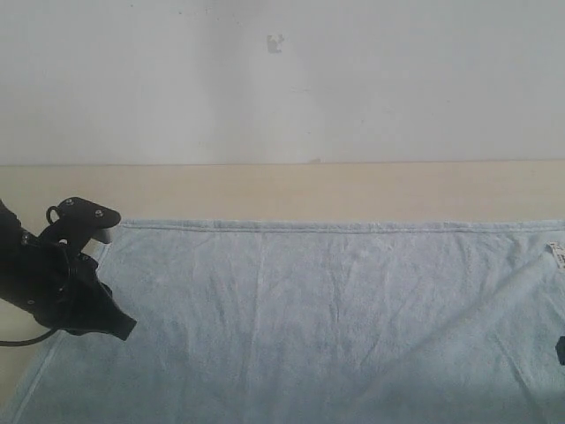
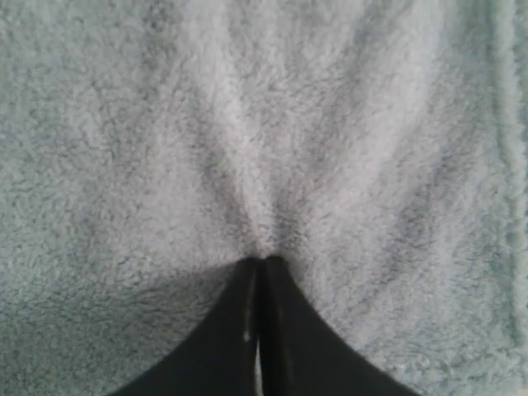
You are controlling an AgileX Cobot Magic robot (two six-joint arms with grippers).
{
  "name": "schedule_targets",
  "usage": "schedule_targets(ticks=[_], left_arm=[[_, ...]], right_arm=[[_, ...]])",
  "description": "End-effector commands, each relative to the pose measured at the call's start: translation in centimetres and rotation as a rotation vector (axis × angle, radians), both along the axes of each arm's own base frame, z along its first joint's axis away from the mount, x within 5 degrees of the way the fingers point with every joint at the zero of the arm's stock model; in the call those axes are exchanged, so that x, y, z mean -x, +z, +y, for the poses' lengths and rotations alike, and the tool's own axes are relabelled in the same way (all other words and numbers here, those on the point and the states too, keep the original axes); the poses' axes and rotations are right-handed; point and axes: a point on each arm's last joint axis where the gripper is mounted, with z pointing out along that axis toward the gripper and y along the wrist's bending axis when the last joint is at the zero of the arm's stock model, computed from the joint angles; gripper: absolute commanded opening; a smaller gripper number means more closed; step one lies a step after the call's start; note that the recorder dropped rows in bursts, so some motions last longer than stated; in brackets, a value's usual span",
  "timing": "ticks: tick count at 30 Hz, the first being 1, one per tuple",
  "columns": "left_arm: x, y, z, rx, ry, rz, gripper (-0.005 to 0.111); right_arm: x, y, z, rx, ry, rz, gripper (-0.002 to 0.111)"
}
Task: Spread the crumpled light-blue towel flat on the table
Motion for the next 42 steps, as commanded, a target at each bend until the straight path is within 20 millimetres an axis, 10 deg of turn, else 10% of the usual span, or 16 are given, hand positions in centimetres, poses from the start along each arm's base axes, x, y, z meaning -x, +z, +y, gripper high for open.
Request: schedule_targets(ticks=[1,10,22,32,42], left_arm=[[-0.2,0.1,0.0,-0.010,-0.004,-0.014,0.004],[-0.2,0.1,0.1,-0.011,-0.002,-0.016,0.004],[-6.6,4.2,0.0,0.069,0.213,-0.378,0.004],[-14.5,0.5,0.7,0.181,0.205,-0.090,0.004],[-15.3,-2.7,4.5,0.060,0.245,-0.046,0.004]], right_arm=[[0.7,-0.7,-0.2,0.024,0.007,0.090,0.000],[1.7,-1.0,-0.7,0.079,-0.036,0.185,0.000],[-4.9,6.2,-0.9,0.086,0.018,-0.648,0.000],[-13.6,5.1,-4.9,0.111,0.079,-0.380,0.000],[-15.3,2.2,-5.3,0.079,0.117,-0.288,0.000]])
